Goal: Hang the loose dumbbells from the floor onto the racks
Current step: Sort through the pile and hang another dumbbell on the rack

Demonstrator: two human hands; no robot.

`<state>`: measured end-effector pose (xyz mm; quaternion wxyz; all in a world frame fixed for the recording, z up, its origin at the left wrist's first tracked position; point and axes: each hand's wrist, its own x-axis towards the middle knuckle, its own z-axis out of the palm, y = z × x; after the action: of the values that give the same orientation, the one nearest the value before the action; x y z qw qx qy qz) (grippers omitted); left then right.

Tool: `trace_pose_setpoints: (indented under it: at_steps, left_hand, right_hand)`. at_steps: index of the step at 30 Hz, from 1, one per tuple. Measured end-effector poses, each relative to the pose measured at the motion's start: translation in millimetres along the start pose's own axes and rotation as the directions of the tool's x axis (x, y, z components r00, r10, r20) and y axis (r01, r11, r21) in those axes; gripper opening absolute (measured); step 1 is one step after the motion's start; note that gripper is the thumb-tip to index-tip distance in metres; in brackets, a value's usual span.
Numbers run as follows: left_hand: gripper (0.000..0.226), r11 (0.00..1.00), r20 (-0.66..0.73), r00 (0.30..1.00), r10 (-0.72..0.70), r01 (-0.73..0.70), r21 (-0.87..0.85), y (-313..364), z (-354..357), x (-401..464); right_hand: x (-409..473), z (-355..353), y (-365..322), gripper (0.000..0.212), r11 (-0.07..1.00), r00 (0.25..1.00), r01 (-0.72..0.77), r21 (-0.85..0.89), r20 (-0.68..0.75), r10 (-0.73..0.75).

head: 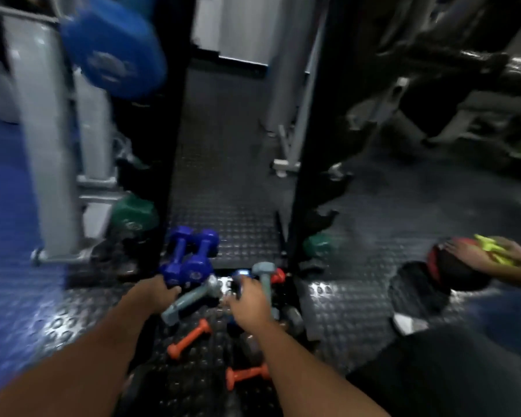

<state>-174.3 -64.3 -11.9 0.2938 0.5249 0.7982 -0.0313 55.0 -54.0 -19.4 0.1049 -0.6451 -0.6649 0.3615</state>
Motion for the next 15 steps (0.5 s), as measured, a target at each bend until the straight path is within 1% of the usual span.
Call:
trace_pose_setpoints:
  at_steps: [2,4,5,7,8,9,12,15]
  left_hand:
    - [0.046,0.999,0.027,0.999,0.03,-0.031,0.017,30,5,-2]
    - [0.052,0.999,0.042,0.998,0.043,-0.044,0.028,51,12,0]
    - [0.059,0.998,0.038,0.998,0.053,-0.054,0.034,59,17,6]
    - [0.081,0.996,0.04,0.995,0.088,-0.089,0.007,54,42,43]
    - [0.088,0.995,0.055,0.994,0.096,-0.098,0.03,59,43,44]
    - [0.088,0.994,0.056,0.992,0.109,-0.11,0.013,70,35,30]
    - [0.062,0.993,0.042,0.993,0.111,-0.112,0.019,94,17,-9]
    - [0.056,0.998,0.064,0.996,0.058,-0.056,-0.021,93,18,-2]
  right_hand:
    - [-6,-22,26,0.047,0.997,0.997,-0.061,0.047,-0.038,0.063]
    - [-10,-38,45,0.05,0.994,0.994,-0.092,0.052,-0.056,0.095]
    - [-12,-45,52,0.053,0.993,0.992,-0.106,0.054,-0.056,0.109]
    - [-13,-52,62,0.056,0.992,0.991,-0.113,0.062,-0.064,0.117]
    - [-13,-53,66,0.056,0.991,0.991,-0.114,0.072,-0.065,0.119]
    - [-11,-52,69,0.055,0.99,0.99,-0.118,0.081,-0.064,0.123]
    - [-5,-44,66,0.051,0.993,0.991,-0.071,0.091,-0.104,0.08]
    - [7,-34,54,0.049,0.993,0.993,-0.025,0.115,-0.11,0.037]
